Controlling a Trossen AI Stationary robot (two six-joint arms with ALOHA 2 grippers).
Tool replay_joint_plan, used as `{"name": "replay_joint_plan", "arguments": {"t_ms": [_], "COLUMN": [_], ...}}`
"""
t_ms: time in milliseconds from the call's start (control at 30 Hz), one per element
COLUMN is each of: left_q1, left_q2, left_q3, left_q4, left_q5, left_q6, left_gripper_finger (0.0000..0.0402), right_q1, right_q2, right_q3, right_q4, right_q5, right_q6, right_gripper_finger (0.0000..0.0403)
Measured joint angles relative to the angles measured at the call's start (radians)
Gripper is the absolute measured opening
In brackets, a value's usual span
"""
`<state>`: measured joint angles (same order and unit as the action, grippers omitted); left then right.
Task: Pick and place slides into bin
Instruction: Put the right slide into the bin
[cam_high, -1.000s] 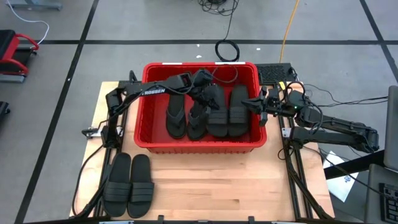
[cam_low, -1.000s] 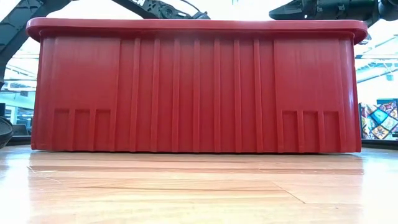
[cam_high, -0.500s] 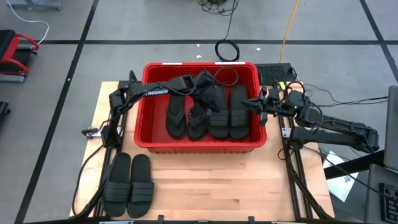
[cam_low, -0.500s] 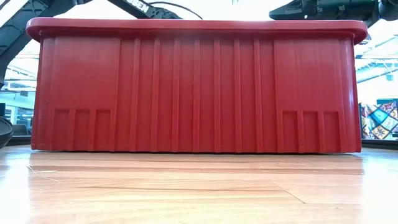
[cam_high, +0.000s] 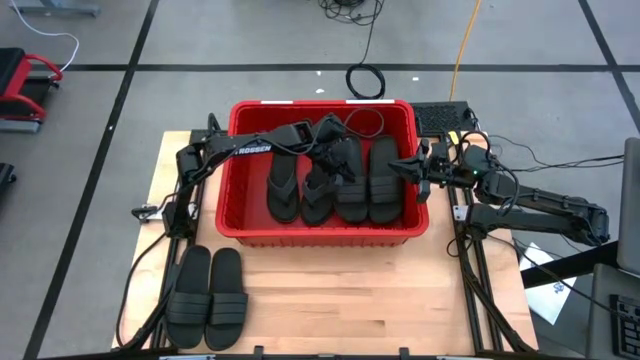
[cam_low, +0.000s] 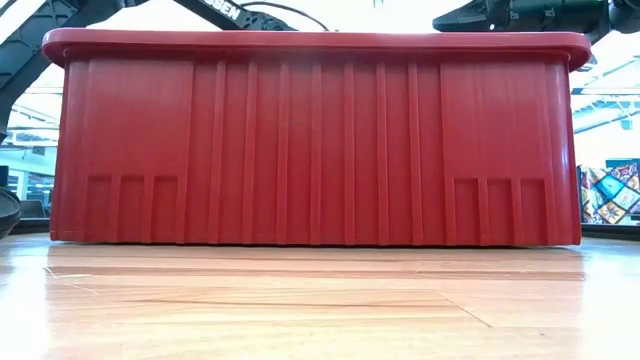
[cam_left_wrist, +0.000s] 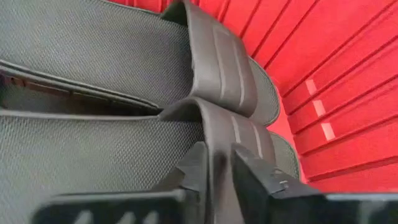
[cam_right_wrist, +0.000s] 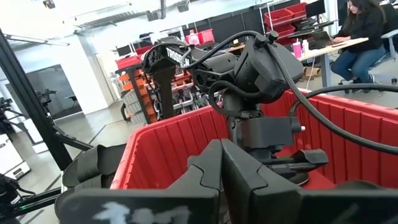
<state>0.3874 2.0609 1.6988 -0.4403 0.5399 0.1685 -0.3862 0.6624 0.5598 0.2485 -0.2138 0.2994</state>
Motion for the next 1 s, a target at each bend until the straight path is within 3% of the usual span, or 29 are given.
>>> {"name": "replay_joint_plan", "arguments": {"t_ms": [200,433,667,833,1000], "left_q1": [0.0,-0.01,-0.015,-0.026,-0.073], "left_q2": [0.001,-0.034,-0.063,-0.093,-0.213], "left_q3": [-0.001,-0.002,0.017,0.063,0.074], "left_q4": [-0.001,0.015,0.017,-0.015,-0.014], "left_q5": [0.064,0.07,0.053,0.026,-0.114], "left_q6": [-0.086,-0.046,-0.107,-0.093,0.012], "left_gripper_finger": [0.0136,0.0216,0.0266,0.0267,0.0194], "right_q1": [0.0,0.0,0.0,0.0,-0.001], "right_q2": [0.0,0.0,0.0,-0.011,-0.045], "right_q3": [0.0,0.0,0.0,0.0,0.0], "right_q4": [-0.014,-0.022,-0.024,-0.043,-0.09], "right_q5": [0.0,-0.004,-0.059,-0.07,-0.132], "right_q6": [-0.006,-0.008,-0.024,-0.024,-0.025], "right_gripper_finger": [0.0,0.0,0.0,0.0,0.0]}}
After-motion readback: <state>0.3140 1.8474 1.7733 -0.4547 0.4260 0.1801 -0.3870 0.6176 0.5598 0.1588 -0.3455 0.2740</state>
